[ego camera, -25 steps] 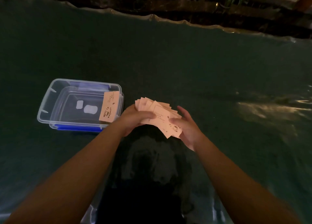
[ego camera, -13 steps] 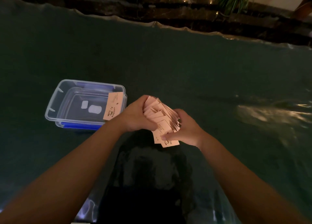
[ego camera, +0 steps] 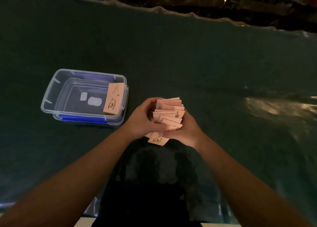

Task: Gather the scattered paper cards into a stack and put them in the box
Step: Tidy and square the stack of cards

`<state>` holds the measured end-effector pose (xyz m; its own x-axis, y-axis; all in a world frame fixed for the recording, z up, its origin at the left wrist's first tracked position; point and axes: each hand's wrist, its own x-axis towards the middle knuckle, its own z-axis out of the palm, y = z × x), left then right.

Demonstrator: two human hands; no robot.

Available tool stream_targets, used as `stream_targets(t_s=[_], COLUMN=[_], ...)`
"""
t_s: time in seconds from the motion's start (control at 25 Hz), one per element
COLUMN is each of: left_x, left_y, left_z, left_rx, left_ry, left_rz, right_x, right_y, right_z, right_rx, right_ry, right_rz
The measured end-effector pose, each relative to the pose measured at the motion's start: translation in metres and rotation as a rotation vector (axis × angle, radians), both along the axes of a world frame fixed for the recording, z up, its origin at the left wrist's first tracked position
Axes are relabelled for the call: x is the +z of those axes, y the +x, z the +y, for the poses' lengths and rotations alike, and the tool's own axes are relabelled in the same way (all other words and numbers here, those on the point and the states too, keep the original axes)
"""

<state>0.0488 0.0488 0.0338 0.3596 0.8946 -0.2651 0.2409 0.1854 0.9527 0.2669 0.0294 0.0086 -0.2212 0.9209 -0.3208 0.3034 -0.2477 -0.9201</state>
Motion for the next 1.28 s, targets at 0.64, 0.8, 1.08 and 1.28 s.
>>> stream_targets(t_s=[0.64,0.8,1.08,1.28], left_x=[-0.052,-0.063,-0.062,-0.063], left_y=[0.003,0.011,0.007,-0.001], left_z=[-0.008,-0.019,-0.018,-0.013], left_rx=[-0.147,-0.134,-0.239,-0.207], left_ry=[0.093,0.192,0.216,0.227], left_rz=[0.073,0.137,0.177,0.215], right_x=[-0.031,-0.042,-0.042,-0.045], right_y=[-0.018,-0.022,-0.018,-0.01], right_z=[-0.021,-0.027,-0.024,-0.018], right_rx=[0.03,-0.007,0.081,0.132], right_ry=[0.121,0.156,0.22,0.239], right_rz=[-0.053,-0.06,-0.149,-0.159])
